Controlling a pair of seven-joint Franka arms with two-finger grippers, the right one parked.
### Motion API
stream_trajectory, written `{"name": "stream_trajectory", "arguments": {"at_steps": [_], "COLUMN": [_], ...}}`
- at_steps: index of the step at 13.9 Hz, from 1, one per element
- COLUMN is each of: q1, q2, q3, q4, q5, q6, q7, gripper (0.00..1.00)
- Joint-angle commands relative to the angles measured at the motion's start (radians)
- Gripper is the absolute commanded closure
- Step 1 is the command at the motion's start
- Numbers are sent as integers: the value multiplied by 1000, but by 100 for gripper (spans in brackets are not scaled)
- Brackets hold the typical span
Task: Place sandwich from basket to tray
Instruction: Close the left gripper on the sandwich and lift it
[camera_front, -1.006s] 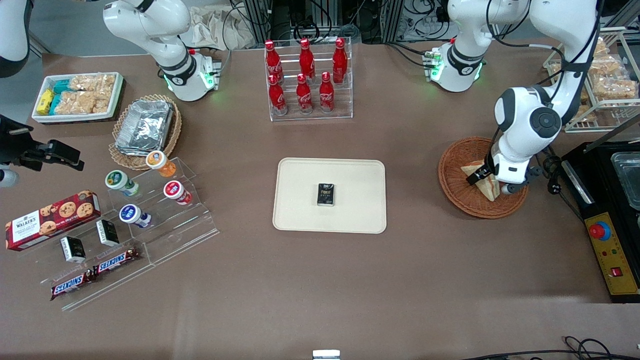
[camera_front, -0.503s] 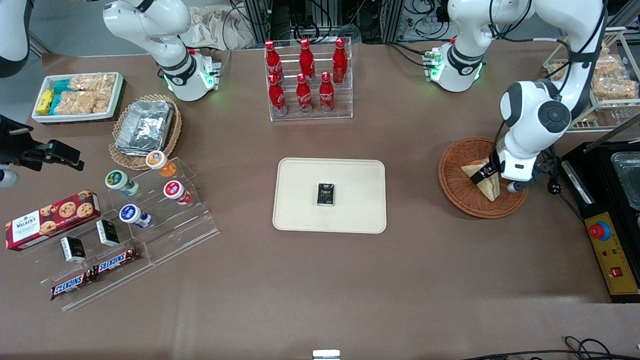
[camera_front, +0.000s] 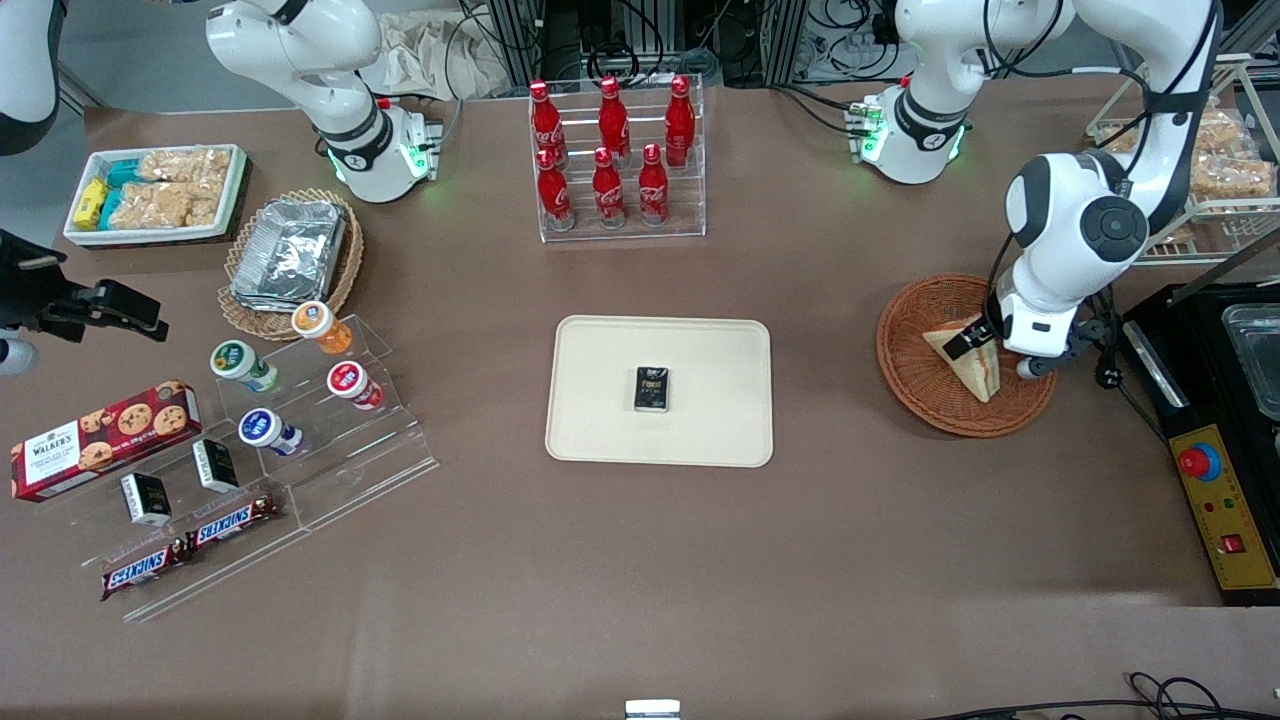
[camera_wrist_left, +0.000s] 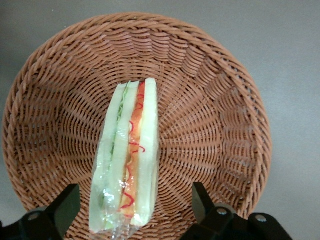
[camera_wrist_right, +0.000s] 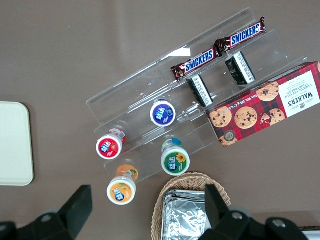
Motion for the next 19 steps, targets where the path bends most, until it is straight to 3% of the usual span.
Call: {"name": "stream_trajectory", "arguments": {"at_steps": [1, 7, 8, 10, 11, 12, 16, 19], "q1": [3, -3, -3, -5, -5, -5, -8, -6], "q2": [6, 97, 100, 118, 126, 126, 67, 30], "q3": [13, 13, 13, 13, 13, 13, 5, 4], "q4": [-7, -13, -13, -12, -12, -10, 19, 149], "q5": [39, 45, 44, 44, 42, 39, 47, 47], "q6": [-5, 83, 83, 92, 107, 109, 71, -159], "q7": [-19, -38, -39, -39, -41, -47, -65, 8], "gripper": [1, 2, 16, 64, 93, 100, 100, 100]}}
